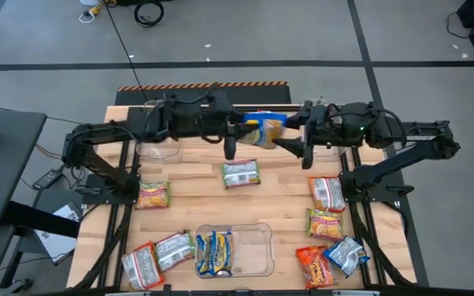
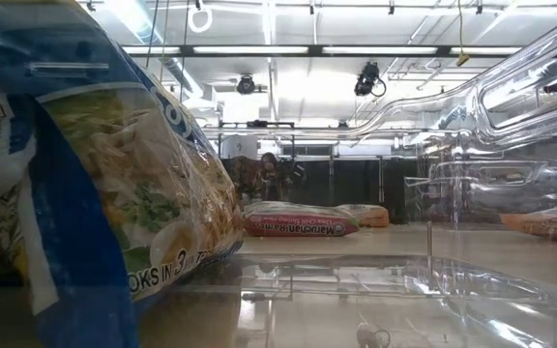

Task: Sort Maruchan noodles
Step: Put the blue noodle pack into the bottom transparent bin

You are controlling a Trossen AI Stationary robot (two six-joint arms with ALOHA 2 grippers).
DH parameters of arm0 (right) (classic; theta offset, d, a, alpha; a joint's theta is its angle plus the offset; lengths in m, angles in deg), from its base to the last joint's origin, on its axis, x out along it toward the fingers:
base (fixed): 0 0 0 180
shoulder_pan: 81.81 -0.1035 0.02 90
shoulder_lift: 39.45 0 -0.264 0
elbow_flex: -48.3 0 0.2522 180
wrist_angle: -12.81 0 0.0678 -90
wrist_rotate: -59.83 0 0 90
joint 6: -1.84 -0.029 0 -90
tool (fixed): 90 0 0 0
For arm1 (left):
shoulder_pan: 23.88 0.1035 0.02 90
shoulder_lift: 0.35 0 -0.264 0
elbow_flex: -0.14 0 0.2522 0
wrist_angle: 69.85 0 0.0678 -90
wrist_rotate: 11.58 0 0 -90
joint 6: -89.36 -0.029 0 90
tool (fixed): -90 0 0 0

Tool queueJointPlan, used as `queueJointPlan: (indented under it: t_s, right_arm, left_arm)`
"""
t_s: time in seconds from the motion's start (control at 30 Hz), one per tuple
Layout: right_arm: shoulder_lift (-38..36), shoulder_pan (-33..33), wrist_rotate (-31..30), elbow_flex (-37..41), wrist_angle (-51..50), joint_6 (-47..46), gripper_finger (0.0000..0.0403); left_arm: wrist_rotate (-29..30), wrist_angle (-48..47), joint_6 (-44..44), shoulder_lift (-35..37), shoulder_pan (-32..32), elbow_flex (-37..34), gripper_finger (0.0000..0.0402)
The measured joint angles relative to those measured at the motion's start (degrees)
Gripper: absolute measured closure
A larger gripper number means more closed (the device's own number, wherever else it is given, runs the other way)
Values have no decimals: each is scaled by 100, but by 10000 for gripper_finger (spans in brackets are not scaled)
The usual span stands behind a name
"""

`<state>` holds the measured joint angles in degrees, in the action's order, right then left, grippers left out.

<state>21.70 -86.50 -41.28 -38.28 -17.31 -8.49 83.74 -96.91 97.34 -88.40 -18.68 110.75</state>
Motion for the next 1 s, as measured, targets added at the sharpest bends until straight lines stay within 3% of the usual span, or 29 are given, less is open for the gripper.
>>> queueJointPlan:
  t_s: [0.17, 0.33, 0.53, 0.67, 1.0]
  right_arm:
    - [-359, -9, 45, -2, -918, -83, 95]
    - [-558, 6, -129, -2, -1387, -183, 91]
    - [-613, 84, -221, -2, -1597, 133, 93]
    - [-618, 187, 55, -2, -1740, 310, 93]
    - [-684, 192, 994, -2, -2594, 757, 93]
  left_arm:
    - [312, -1794, 924, -33, 50, 380, 280]
    - [521, -2881, 2455, -55, -299, 378, 280]
    - [1037, -2965, 4369, -415, -1122, 386, 286]
    - [1136, -3022, 5707, -898, -1678, 386, 287]
    - [539, -3021, 8952, -1718, -2938, 386, 288]
